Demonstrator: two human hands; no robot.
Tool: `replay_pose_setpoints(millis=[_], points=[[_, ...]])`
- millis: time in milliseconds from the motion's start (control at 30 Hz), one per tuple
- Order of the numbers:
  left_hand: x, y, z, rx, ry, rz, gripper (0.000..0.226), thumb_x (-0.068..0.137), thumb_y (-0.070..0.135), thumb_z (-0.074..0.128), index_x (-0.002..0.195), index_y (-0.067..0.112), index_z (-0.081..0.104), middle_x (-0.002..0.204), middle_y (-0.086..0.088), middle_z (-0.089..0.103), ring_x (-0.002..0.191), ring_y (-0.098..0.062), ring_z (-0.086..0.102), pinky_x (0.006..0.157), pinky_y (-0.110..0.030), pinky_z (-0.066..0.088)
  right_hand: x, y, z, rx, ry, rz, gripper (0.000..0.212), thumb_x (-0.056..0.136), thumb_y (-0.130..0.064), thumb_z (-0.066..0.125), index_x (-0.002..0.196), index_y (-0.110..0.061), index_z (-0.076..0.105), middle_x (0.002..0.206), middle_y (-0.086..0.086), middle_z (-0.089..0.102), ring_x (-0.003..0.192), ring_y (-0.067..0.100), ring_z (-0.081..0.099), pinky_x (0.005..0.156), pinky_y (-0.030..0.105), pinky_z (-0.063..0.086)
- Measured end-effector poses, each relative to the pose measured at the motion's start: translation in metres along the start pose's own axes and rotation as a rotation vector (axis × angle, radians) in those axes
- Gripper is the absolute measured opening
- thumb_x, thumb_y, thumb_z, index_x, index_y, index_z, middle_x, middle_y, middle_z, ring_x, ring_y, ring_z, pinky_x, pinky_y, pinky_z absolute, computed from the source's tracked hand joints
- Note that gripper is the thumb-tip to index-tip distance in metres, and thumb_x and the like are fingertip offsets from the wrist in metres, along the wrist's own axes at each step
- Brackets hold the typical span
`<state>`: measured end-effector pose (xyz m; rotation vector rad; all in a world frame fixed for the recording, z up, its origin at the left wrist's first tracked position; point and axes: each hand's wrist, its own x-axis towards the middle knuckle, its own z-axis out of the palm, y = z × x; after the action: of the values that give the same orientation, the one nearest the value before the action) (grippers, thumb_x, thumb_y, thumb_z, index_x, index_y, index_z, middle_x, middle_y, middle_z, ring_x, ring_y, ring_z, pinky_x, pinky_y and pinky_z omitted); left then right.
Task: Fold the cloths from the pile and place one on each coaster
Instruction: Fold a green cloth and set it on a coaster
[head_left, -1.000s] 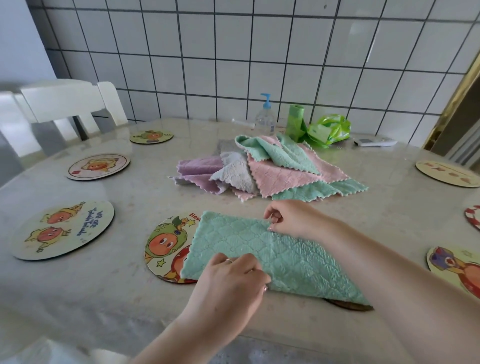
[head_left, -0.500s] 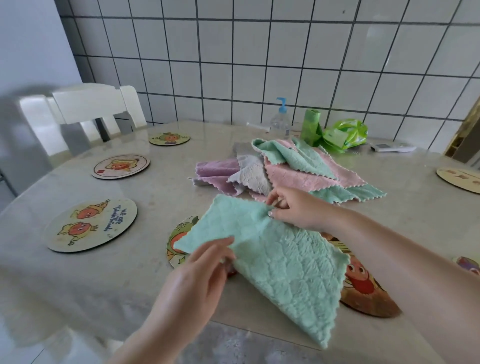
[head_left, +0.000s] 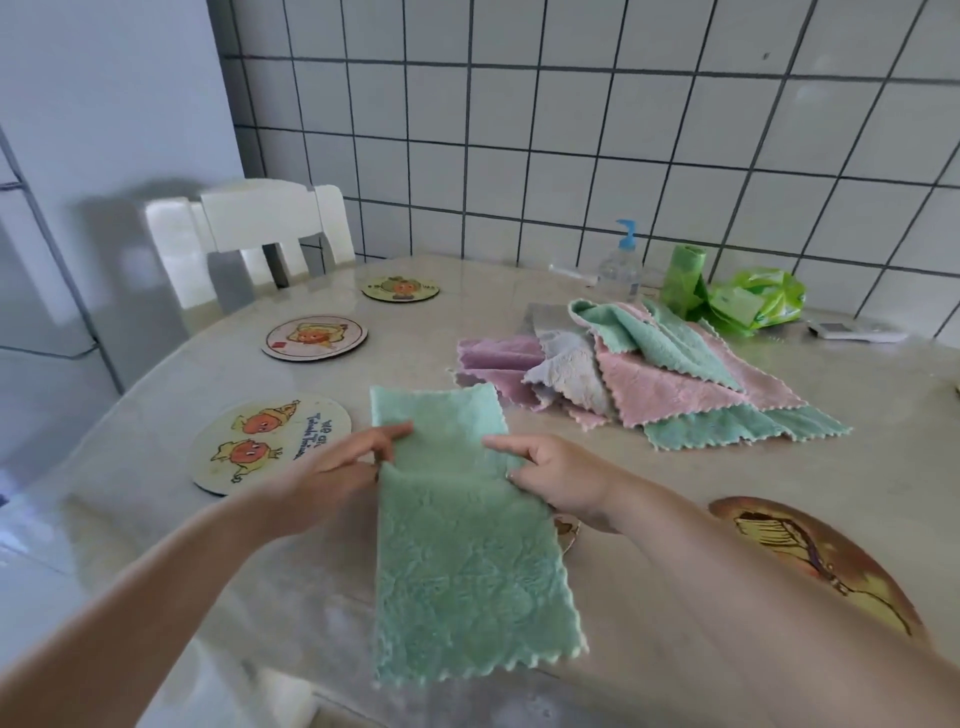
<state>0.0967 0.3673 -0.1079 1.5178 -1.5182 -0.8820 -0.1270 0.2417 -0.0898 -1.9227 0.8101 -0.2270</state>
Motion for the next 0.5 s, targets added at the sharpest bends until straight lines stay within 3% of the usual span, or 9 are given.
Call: replay_pose_setpoints(millis=[67,100,167,233,267,333,433,500], points=[[0.001,-0.009,-0.004,0.193,-0.044,-0.055,0.033,0.094,0.007,0.044,0.079,0.035,0.054,0.135,0.025,0.041,0.136,-0.007,0.030,0.108,-0.024,0.024,0.006,0.003,0.004,-0.096,0.010,0.007,0.052,0.092,-0.003,0.042,0.141,-0.022,0.040,0.136,-0.003,0.051,0.064,0.002,0.056,0.056,0.011,0.044],[0.001,-0.010,-0.005,0.352,-0.055,-0.044,0.032,0.094,0.009,0.044,0.087,0.038,0.053,0.140,0.023,0.037,0.136,-0.006,0.028,0.108,-0.022,0.023,0.007,0.003,0.004,-0.130,0.018,0.002,0.052,0.092,-0.005,0.043,0.142,-0.022,0.039,0.131,-0.005,0.054,0.065,0.002,0.055,0.053,0.010,0.041],[-0.002,-0.008,-0.004,0.643,-0.078,0.018,0.025,0.089,0.026,0.045,0.107,0.044,0.049,0.148,0.021,0.022,0.142,-0.004,0.012,0.115,-0.025,0.013,0.008,0.004,0.003,-0.159,0.038,-0.010,0.054,0.093,-0.007,0.046,0.143,-0.023,0.036,0.133,-0.004,0.052,0.096,0.007,0.061,0.068,0.014,0.049],[-0.008,-0.009,-0.001,0.793,-0.097,0.084,0.049,0.077,0.047,0.033,0.127,0.051,0.033,0.150,0.022,0.007,0.143,-0.004,-0.007,0.119,-0.031,0.002,0.001,0.005,0.002,-0.138,0.049,-0.028,0.055,0.094,-0.012,0.049,0.143,-0.029,0.032,0.147,0.001,0.039,0.132,0.022,0.041,0.092,0.027,0.048],[-0.013,-0.012,0.000,0.823,-0.097,0.108,0.058,0.073,0.052,0.028,0.131,0.054,0.023,0.150,0.024,0.001,0.142,-0.002,-0.013,0.119,-0.032,-0.002,-0.007,0.006,0.002,-0.119,0.044,-0.046,0.055,0.094,-0.017,0.050,0.143,-0.033,0.030,0.150,-0.004,0.033,0.138,0.017,0.031,0.097,0.025,0.043],[-0.023,-0.016,0.003,0.878,-0.102,0.201,0.060,0.076,0.052,0.029,0.135,0.057,0.014,0.152,0.024,-0.002,0.140,0.001,-0.016,0.118,-0.031,-0.005,-0.027,0.006,0.004,-0.108,0.013,-0.068,0.054,0.094,-0.026,0.052,0.141,-0.041,0.029,0.150,-0.015,0.027,0.134,0.000,0.024,0.102,0.022,0.031],[-0.035,-0.028,0.005,0.896,-0.118,0.415,0.053,0.088,0.046,0.037,0.140,0.046,0.027,0.152,0.017,0.022,0.143,-0.002,0.007,0.116,-0.030,0.005,-0.046,0.007,0.011,-0.132,-0.016,0.024,0.048,0.092,-0.035,0.053,0.133,-0.053,0.035,0.140,-0.014,0.041,0.123,0.000,0.045,0.087,0.016,0.045],[-0.039,-0.023,0.008,0.866,-0.083,0.528,0.044,0.094,0.044,0.035,0.137,0.035,0.040,0.147,0.012,0.037,0.140,-0.006,0.023,0.115,-0.032,0.015,-0.062,0.004,0.005,-0.063,-0.025,0.036,0.039,0.093,-0.031,0.051,0.127,-0.051,0.045,0.110,-0.012,0.057,0.087,-0.007,0.058,0.072,0.012,0.049]])
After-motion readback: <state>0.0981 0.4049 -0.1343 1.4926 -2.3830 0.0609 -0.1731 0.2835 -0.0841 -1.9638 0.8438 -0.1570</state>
